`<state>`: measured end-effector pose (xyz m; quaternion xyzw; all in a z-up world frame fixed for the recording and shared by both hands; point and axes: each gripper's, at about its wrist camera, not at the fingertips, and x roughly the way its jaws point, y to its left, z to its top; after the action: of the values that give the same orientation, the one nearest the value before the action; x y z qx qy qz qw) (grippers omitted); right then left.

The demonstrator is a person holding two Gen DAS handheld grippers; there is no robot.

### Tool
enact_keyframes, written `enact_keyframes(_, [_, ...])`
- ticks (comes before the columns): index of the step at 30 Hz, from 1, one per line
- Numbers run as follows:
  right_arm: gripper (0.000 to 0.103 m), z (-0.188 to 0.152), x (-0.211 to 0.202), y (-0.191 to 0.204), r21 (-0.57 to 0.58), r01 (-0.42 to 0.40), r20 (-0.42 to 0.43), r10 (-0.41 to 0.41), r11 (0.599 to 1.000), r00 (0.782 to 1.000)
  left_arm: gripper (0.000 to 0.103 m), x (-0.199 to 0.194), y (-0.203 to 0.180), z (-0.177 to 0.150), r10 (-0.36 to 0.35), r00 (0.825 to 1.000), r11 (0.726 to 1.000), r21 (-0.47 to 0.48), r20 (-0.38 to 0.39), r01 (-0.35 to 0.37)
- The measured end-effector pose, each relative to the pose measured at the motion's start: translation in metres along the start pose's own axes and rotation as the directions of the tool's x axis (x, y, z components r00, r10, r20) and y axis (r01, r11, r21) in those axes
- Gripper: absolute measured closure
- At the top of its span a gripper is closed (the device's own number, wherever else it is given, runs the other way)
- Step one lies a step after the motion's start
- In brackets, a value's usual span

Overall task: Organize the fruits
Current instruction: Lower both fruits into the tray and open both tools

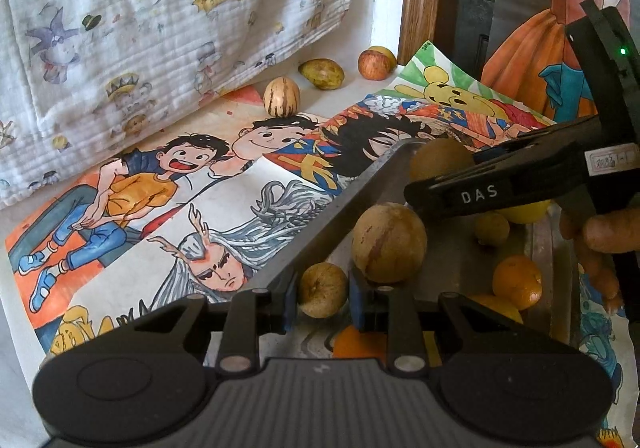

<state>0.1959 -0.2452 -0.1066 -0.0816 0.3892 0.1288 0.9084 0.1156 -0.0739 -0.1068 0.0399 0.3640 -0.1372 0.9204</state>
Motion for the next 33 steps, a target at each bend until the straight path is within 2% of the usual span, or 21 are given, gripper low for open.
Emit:
enact_keyframes(12, [0.036, 0.0, 0.003, 0.004, -0.039, 0.019, -0.021, -0.02, 0.999, 1.0, 0.072, 0.0, 0.0, -0.001, -0.003, 1.0, 1.0, -0.013, -0.006, 0.003])
enact_keyframes(21, [0.034, 0.001, -0.005, 0.0, -0.017, 0.016, -0.006, -0.016, 1.0, 1.0, 0.058, -0.003, 0.0, -0.001, -0.01, 1.0, 1.0, -0.015, 0.003, 0.01])
enact_keyframes(24, [0.029, 0.002, -0.012, -0.001, -0.003, 0.011, 0.004, -0.011, 1.0, 1.0, 0.045, -0.006, 0.0, -0.001, -0.018, 1.0, 1.0, -0.016, 0.01, 0.018])
enact_keyframes(26, [0.024, 0.003, -0.016, -0.001, 0.0, 0.008, 0.012, -0.008, 1.0, 1.0, 0.026, -0.008, -0.002, -0.001, -0.017, 1.0, 1.0, -0.011, 0.02, 0.018])
enact_keyframes(27, [0.022, 0.003, -0.019, 0.0, -0.003, 0.006, 0.015, -0.006, 1.0, 1.0, 0.021, -0.01, -0.003, -0.001, -0.007, 1.0, 1.0, -0.008, 0.026, 0.007])
enact_keyframes(33, [0.018, 0.004, -0.032, 0.0, 0.012, -0.002, 0.036, 0.001, 1.0, 0.999, 0.016, -0.018, -0.001, 0.002, 0.003, 0.999, 1.0, -0.016, 0.043, -0.002])
